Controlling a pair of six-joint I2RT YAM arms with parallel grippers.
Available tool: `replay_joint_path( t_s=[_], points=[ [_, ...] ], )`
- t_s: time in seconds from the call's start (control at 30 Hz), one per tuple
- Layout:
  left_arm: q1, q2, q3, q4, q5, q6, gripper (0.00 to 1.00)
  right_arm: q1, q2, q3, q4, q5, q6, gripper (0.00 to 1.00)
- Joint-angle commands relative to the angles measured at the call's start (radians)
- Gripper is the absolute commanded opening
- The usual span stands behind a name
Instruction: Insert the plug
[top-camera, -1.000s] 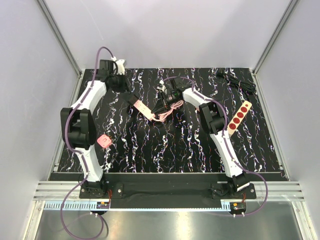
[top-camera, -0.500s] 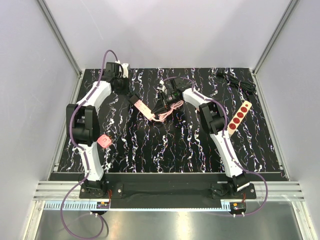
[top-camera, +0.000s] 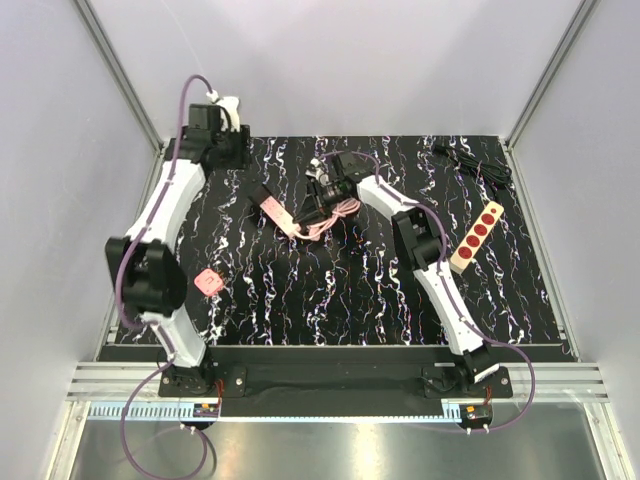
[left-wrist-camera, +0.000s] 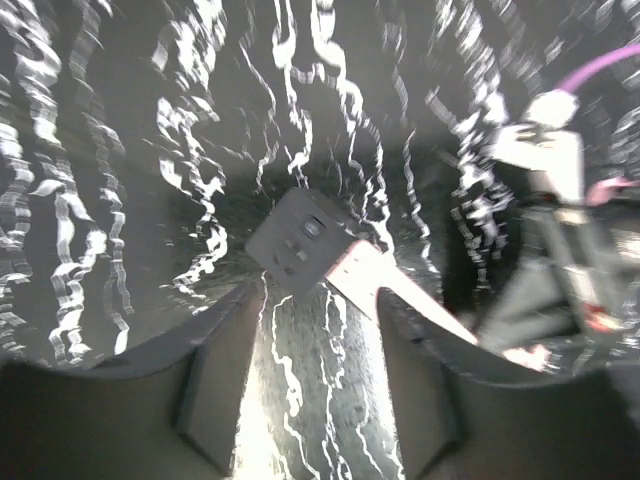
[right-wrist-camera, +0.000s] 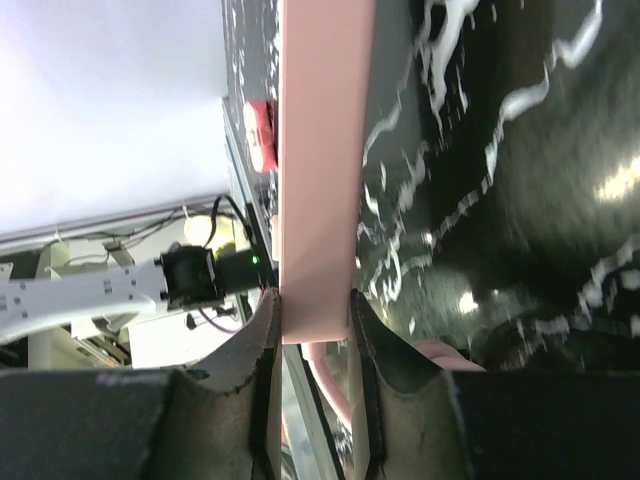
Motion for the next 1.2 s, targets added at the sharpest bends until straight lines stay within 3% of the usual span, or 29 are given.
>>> replay_joint_path(
  t_s=[0.0, 0.13, 0.17, 0.23, 0.27, 0.47, 0.57, 0.83, 1.17],
  points=[
    [-0.015, -0.182, -0.034, 0.022, -0.049, -0.03, 0.59, 0.037, 0.092, 0.135, 0.042, 0.105, 0.065, 0.06],
    [-0.015, -0.303, -0.191, 0.035, -0.099, -0.087, 0.64, 0.028, 0.189, 0.304, 0.077, 0.134, 0.175, 0.21],
    [-0.015, -0.352, -0.23, 0.045, -0.127, -0.109, 0.66, 0.025, 0.204, 0.357, 0.106, 0.134, 0.201, 0.33],
    [-0.015, -0.403, -0.334, 0.078, -0.129, -0.124, 0.7, 0.017, 0.22, 0.385, 0.131, 0.134, 0.249, 0.41],
    [-0.015, -0.441, -0.388, 0.091, -0.118, -0.136, 0.73, 0.011, 0.215, 0.379, 0.149, 0.142, 0.255, 0.5],
    [-0.015, -0.539, -0.486, 0.083, -0.115, -0.15, 0.8, -0.021, 0.103, 0.265, 0.172, 0.174, 0.228, 0.63],
    [-0.015, -0.565, -0.517, 0.077, -0.109, -0.135, 0.82, -0.044, 0.042, 0.222, 0.171, 0.212, 0.222, 0.75],
    [-0.009, -0.622, -0.578, 0.069, -0.165, -0.109, 0.84, -0.058, -0.15, 0.065, 0.152, 0.306, 0.168, 0.77],
    [0.011, -0.651, -0.598, 0.089, -0.109, -0.236, 0.87, -0.026, -0.305, -0.029, -0.076, 0.52, -0.042, 0.76]
  ],
)
